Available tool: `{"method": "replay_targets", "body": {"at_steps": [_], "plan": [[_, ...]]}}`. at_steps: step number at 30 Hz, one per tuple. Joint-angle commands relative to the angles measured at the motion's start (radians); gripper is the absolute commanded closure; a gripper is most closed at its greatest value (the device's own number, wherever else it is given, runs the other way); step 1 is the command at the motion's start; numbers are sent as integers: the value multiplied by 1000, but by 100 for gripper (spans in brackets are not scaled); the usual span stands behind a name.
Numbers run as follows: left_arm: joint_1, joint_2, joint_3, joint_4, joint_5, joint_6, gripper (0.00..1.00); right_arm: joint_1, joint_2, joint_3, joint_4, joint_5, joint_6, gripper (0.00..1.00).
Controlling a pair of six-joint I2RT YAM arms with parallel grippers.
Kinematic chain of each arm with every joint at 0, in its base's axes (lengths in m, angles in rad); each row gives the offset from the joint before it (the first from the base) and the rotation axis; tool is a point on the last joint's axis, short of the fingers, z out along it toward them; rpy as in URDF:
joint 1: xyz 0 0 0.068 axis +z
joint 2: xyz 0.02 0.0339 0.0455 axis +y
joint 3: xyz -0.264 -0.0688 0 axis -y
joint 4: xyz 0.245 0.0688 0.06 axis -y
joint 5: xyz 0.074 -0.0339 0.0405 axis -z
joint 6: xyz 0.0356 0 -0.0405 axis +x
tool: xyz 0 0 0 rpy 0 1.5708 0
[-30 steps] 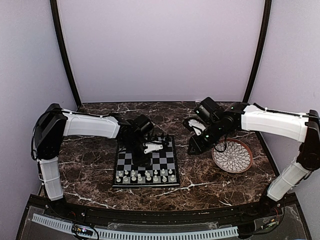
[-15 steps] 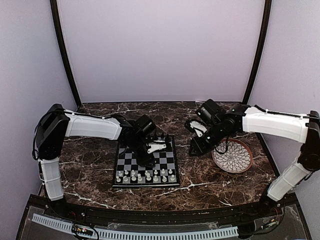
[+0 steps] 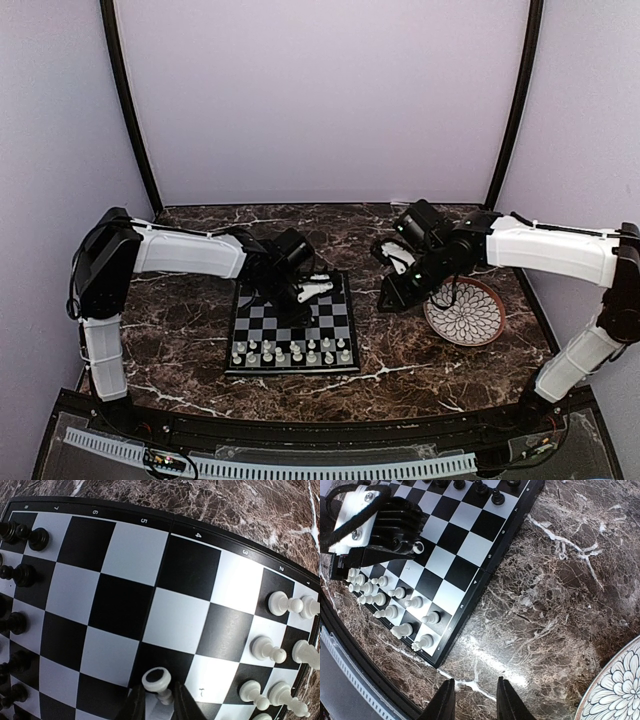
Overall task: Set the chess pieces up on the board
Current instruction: Pick up the pawn from the chessboard.
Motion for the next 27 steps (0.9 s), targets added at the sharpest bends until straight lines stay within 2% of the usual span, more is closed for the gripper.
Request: {"method": "replay_targets", "body": {"at_steps": [1,9,16,19,23,27], "plan": [[-5,24,9,-47,34,-44,81,-10,-19,-14,36,-15,11,70],[-4,24,7,-57,91,-83,97,-9,-20,-19,48,-19,18,70],[-4,-44,47,-75,121,-116,99,-10,-18,0,79,-46,7,70],[-3,-107,77,-79,169,-145,99,-15,-11,28,91,-57,3,67],[-4,-188,85,-37,221,-192,99,-58,29,58,124,-185,39,63],[-5,-253,89,-9,235,-215,98,-121,67,53,235,-396,140,61]]}}
